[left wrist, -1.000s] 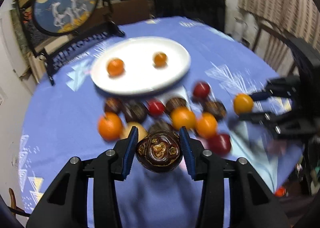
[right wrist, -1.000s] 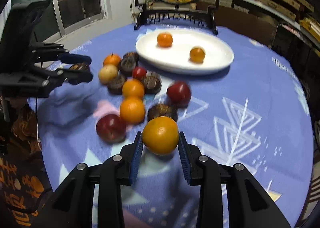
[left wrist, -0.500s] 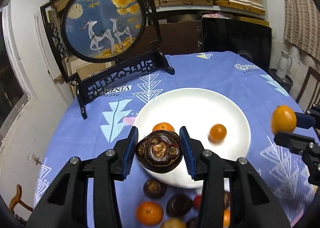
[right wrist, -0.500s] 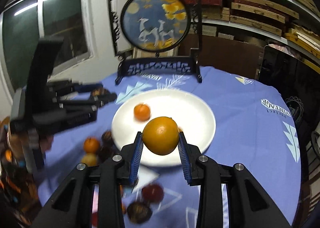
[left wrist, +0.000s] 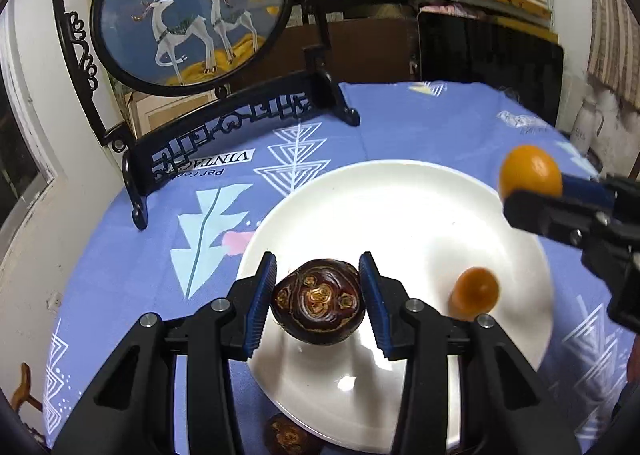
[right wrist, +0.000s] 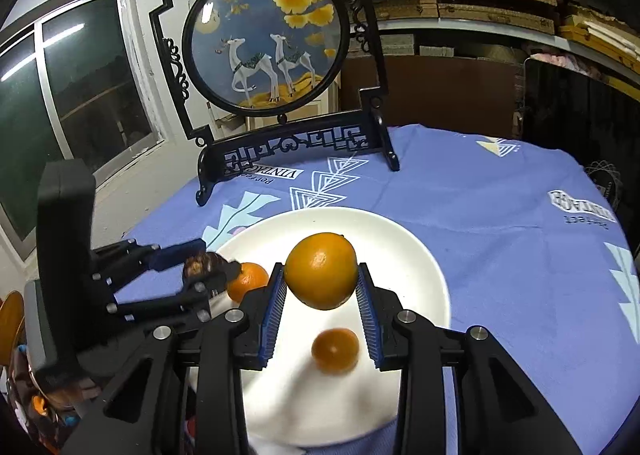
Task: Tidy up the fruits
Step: 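Carry the brown fruit and the orange over the white plate, then lower both fruits onto the plate and open both tools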
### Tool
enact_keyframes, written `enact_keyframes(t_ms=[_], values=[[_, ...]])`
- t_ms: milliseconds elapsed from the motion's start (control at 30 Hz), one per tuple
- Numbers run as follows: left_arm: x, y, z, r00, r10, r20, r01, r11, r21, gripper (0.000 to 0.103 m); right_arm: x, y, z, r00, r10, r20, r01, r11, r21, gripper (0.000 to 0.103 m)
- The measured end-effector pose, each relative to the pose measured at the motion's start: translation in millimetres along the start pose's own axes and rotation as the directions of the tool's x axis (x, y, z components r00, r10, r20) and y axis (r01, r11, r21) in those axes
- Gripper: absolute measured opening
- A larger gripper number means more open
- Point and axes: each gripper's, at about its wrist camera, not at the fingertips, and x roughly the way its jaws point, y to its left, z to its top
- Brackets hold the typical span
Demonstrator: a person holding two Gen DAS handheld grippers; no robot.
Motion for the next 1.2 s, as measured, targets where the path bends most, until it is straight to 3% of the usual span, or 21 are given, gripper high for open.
enact_keyframes(t_ms=[167, 533, 567, 667, 967, 1100, 1200], values=[[6.4, -6.0, -4.2, 1.0, 0.0, -0.019, 0.0, 1.0, 0.02, 0.042, 17.2, -4.3, -7.0, 0.999, 0.007, -0.038, -0.007, 1.0, 0.009, 0.036], [17.8, -10.1, -7.2, 0.998, -0.003, -0.055, 0.005, 0.999, 0.032, 0.043, 24.6, -6.0, -8.4, 0.999, -0.011, -0.033, 0.011, 1.0, 0.017, 0.037], [19.3, -9.3, -6.6, 0.998, -0.002, -0.059, 0.003, 1.0, 0.031, 0.044, 25.1, -6.6, -8.5, 0.999, -0.013, -0.032, 0.013, 1.0, 0.019, 0.037], [19.6, -7.0, -6.8, 0.998, -0.005, -0.06, 0.006, 1.0, 0.02, 0.065, 24.2, -9.6, -9.3, 0.999, -0.026, -0.023, 0.026, 0.999, 0.027, 0.037], [17.9, -3.8, -8.2, 0.999, 0.008, -0.046, -0.006, 1.0, 0.024, 0.072, 23.2, -11.5, -12.1, 0.999, -0.037, -0.025, 0.038, 0.999, 0.036, 0.054], [15.4, -0.8, -7.0, 0.999, 0.016, -0.035, -0.015, 1.0, 0.017, 0.081, 22.3, -11.4, -12.1, 0.999, -0.03, -0.036, 0.031, 0.999, 0.042, 0.056], [7.6, 3.7, -5.1, 1.0, 0.004, -0.019, -0.004, 1.0, 0.007, 0.082, 12.6, -6.3, -13.7, 0.999, -0.013, -0.036, 0.016, 0.998, 0.068, 0.057]])
